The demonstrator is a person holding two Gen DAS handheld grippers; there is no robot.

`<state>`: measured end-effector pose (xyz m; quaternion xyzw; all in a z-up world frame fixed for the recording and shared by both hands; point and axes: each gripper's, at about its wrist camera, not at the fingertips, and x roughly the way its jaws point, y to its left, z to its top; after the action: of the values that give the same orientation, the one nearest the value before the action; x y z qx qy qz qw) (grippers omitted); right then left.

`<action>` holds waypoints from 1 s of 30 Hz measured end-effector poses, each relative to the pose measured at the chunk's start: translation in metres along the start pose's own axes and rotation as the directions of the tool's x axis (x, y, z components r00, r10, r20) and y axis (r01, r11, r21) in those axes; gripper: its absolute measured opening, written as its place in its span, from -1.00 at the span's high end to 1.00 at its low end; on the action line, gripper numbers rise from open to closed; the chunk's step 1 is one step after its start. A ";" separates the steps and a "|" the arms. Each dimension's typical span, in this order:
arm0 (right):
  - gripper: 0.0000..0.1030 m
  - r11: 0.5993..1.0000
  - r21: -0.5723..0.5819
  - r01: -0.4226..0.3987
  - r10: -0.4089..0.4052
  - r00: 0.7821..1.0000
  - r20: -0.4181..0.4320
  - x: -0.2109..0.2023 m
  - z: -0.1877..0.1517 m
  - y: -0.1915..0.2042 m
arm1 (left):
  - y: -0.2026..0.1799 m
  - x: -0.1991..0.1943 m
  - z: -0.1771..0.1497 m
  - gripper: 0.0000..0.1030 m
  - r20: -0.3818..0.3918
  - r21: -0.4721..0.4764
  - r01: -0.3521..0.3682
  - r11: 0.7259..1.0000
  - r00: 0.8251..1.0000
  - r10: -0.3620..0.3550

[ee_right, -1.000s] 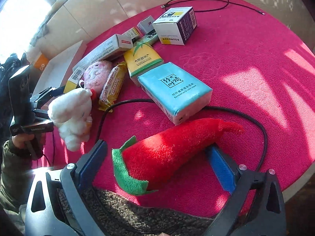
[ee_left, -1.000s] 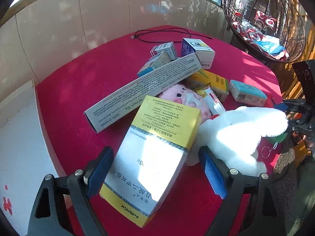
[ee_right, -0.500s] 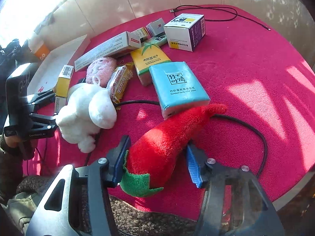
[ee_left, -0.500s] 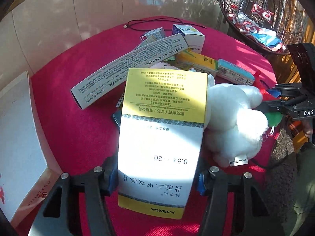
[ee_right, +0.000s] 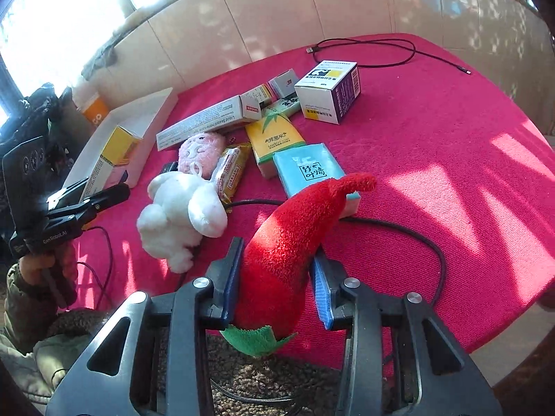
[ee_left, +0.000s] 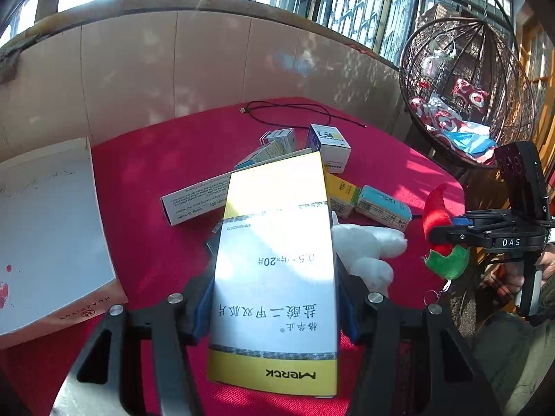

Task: Organize objects
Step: 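Carry both items into the white tray and open both tools to release them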

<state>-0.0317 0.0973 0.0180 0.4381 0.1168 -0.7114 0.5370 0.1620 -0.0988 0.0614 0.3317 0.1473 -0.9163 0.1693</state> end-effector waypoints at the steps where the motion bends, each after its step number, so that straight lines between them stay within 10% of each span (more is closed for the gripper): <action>1: 0.31 1.000 -0.007 -0.005 0.005 1.000 0.015 -0.004 0.002 0.002 | -0.001 -0.002 0.000 -0.12 0.009 -0.006 0.001 1.000 1.000 -0.001; 30: 0.31 0.985 -0.170 -0.043 0.078 0.976 0.204 -0.062 0.053 0.056 | 0.029 -0.056 -0.008 -0.13 0.214 -0.163 -0.082 0.983 0.970 0.116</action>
<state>-0.0068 0.0823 0.1122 0.3182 0.1043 -0.7248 0.6021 0.2193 -0.1101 0.0879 0.2200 0.1805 -0.9241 0.2552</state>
